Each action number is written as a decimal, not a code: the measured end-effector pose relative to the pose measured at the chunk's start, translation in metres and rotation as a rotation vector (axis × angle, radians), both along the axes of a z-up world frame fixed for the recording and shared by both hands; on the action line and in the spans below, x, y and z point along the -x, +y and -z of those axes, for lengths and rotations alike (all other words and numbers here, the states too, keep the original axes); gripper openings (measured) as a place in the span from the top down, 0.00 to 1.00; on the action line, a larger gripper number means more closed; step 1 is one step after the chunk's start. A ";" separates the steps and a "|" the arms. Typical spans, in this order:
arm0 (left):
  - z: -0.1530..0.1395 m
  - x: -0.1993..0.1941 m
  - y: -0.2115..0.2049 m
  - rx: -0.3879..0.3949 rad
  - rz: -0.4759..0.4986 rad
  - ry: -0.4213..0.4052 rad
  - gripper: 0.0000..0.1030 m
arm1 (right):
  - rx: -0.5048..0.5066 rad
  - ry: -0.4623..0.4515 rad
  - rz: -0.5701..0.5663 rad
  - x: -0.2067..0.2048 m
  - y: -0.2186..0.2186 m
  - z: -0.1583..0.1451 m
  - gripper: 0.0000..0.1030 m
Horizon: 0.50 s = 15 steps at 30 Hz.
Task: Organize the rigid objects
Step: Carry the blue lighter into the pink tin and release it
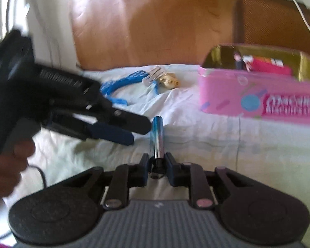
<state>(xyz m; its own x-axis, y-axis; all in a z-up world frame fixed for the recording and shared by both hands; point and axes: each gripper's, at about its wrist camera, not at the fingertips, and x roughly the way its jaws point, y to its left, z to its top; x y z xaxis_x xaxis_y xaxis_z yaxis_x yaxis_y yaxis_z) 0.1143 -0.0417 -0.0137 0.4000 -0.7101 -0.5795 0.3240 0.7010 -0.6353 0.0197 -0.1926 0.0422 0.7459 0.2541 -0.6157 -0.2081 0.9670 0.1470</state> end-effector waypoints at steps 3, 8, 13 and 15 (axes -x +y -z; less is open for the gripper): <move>0.002 -0.001 -0.010 -0.021 0.020 0.001 0.57 | -0.012 -0.021 -0.012 -0.001 0.004 0.003 0.86; -0.005 -0.005 -0.024 -0.026 0.044 -0.031 0.69 | -0.160 -0.058 0.046 0.004 -0.020 0.004 0.87; -0.045 -0.017 -0.061 -0.022 0.119 -0.133 0.69 | -0.091 -0.206 0.127 0.009 -0.038 -0.023 0.87; -0.061 -0.025 -0.084 -0.032 0.154 -0.192 0.69 | -0.064 -0.257 0.170 0.005 -0.050 -0.033 0.86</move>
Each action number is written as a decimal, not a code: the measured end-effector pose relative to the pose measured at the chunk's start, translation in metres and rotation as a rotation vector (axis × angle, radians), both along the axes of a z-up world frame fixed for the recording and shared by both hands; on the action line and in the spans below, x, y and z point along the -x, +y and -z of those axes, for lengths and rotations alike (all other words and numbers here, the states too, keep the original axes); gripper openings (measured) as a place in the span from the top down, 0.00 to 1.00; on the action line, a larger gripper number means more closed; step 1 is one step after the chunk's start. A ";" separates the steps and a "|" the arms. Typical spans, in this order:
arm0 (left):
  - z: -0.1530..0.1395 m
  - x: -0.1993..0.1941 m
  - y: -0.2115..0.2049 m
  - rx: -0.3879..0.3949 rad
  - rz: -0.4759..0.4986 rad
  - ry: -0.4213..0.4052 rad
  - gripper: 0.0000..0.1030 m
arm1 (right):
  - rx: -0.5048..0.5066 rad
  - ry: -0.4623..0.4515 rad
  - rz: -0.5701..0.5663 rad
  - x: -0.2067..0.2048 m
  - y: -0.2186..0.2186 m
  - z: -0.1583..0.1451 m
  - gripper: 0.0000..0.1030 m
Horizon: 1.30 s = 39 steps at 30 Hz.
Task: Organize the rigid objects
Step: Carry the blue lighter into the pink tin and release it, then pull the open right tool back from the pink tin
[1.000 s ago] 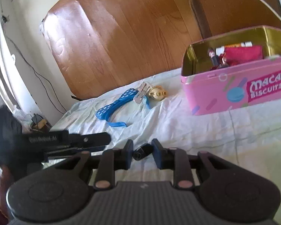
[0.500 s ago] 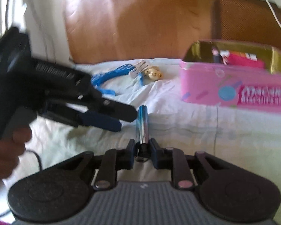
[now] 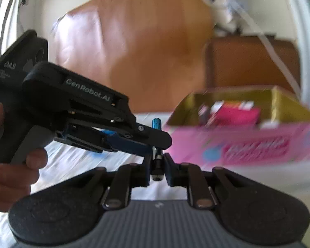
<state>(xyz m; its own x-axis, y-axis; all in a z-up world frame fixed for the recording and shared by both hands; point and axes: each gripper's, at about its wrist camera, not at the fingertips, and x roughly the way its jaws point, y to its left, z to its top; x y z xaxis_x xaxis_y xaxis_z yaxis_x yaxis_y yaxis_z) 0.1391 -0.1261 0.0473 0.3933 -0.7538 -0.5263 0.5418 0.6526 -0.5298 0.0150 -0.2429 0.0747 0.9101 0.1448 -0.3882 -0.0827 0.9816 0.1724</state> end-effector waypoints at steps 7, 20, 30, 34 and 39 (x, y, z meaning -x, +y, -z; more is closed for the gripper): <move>-0.016 -0.037 -0.076 0.008 0.096 -0.063 0.69 | 0.032 -0.064 0.164 -0.030 -0.057 -0.015 0.86; -0.004 -0.059 -0.110 -0.055 0.031 -0.104 0.65 | 0.009 -0.052 0.309 -0.053 -0.117 0.008 0.71; -0.020 0.014 -0.018 -0.145 -0.070 -0.323 0.60 | -0.110 -0.100 0.294 -0.015 -0.099 -0.001 0.70; -0.001 0.030 0.020 -0.233 -0.131 -0.335 0.59 | -0.150 -0.086 0.245 0.000 -0.072 0.003 0.70; 0.026 0.032 0.058 -0.320 -0.232 -0.276 0.59 | -0.152 -0.023 0.185 0.000 -0.033 0.014 0.70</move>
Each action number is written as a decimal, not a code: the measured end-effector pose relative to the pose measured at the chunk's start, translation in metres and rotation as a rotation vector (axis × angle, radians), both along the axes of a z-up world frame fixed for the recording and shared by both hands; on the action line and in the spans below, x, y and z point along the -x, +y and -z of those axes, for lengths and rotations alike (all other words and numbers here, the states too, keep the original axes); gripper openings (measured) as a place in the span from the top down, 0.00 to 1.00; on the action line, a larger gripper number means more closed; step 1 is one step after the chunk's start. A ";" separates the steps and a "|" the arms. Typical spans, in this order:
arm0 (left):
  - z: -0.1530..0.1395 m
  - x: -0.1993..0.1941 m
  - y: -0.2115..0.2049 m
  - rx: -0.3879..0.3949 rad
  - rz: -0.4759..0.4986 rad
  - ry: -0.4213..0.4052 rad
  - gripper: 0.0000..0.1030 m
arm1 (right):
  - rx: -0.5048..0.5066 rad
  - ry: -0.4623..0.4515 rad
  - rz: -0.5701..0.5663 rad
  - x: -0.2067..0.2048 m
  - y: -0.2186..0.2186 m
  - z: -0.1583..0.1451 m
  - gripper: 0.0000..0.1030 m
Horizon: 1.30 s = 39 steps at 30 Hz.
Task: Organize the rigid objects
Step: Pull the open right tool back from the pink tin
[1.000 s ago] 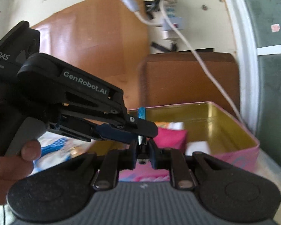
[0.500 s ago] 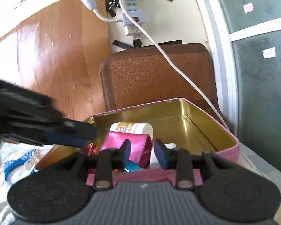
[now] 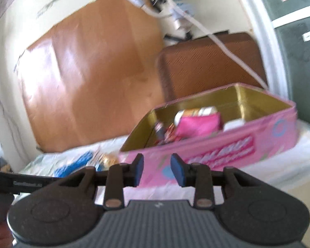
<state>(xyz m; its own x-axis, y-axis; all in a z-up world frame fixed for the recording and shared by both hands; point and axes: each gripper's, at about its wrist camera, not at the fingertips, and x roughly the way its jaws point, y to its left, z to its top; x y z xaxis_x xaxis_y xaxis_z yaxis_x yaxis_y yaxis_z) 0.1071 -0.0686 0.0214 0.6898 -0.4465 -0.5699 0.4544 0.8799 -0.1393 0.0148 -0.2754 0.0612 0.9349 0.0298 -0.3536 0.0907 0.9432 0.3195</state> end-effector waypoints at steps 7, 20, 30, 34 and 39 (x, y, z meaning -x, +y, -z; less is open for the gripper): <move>0.016 -0.001 0.034 -0.068 -0.104 -0.017 0.59 | -0.030 0.100 -0.063 -0.006 0.036 0.021 0.70; 0.034 -0.003 0.055 -0.110 -0.187 -0.045 0.56 | -0.028 0.151 -0.069 -0.011 0.054 0.026 0.66; 0.039 -0.003 0.056 -0.117 -0.186 -0.065 0.52 | -0.013 0.175 -0.080 -0.015 0.056 0.027 0.66; 0.039 -0.003 0.056 -0.114 -0.184 -0.070 0.51 | -0.013 0.179 -0.080 -0.017 0.056 0.028 0.66; 0.039 -0.002 0.057 -0.108 -0.180 -0.074 0.51 | -0.009 0.185 -0.082 -0.019 0.056 0.028 0.66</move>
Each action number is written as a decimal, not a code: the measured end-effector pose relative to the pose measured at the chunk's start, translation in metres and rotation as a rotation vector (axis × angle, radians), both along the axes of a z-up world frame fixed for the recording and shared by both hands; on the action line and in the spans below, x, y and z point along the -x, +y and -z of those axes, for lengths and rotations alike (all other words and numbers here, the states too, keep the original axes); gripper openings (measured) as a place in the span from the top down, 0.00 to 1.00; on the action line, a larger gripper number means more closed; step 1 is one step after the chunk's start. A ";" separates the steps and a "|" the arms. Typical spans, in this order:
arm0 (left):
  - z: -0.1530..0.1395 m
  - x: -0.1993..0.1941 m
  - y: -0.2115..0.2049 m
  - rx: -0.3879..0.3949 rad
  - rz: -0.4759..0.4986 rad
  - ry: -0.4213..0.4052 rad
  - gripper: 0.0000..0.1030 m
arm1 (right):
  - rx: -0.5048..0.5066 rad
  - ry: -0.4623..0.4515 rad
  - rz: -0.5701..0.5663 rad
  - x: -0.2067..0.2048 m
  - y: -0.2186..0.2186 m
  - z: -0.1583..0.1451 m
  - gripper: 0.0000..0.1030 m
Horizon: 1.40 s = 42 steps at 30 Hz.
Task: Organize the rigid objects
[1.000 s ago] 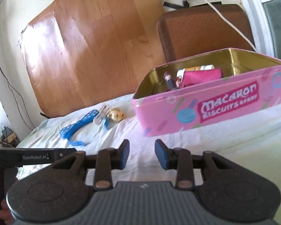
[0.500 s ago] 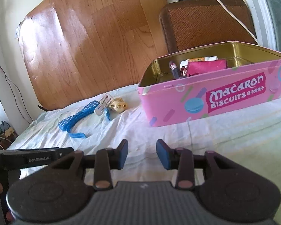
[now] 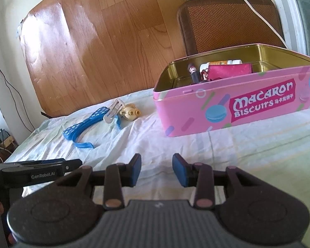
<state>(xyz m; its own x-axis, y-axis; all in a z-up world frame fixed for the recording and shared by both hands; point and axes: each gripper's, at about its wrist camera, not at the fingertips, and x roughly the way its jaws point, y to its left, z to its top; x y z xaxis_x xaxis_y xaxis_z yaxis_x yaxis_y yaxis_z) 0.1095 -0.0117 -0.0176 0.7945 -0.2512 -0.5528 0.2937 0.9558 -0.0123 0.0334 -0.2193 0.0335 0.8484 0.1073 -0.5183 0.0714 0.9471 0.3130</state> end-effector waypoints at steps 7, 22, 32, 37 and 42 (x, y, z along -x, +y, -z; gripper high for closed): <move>0.000 0.001 0.006 0.045 0.000 -0.006 0.51 | 0.029 0.009 -0.007 -0.002 0.003 -0.001 0.65; -0.003 0.006 0.017 0.130 -0.001 -0.063 0.51 | 0.290 -0.089 -0.200 -0.116 0.071 -0.038 0.65; -0.004 0.005 0.020 0.167 0.010 -0.077 0.51 | 0.349 -0.004 -0.248 -0.182 0.078 -0.016 0.93; -0.004 0.005 0.021 0.179 0.003 -0.073 0.51 | 0.338 -0.096 -0.257 -0.143 0.078 -0.035 0.93; -0.004 0.007 0.023 0.187 -0.004 -0.076 0.48 | 0.288 -0.118 -0.264 -0.077 0.063 -0.040 0.93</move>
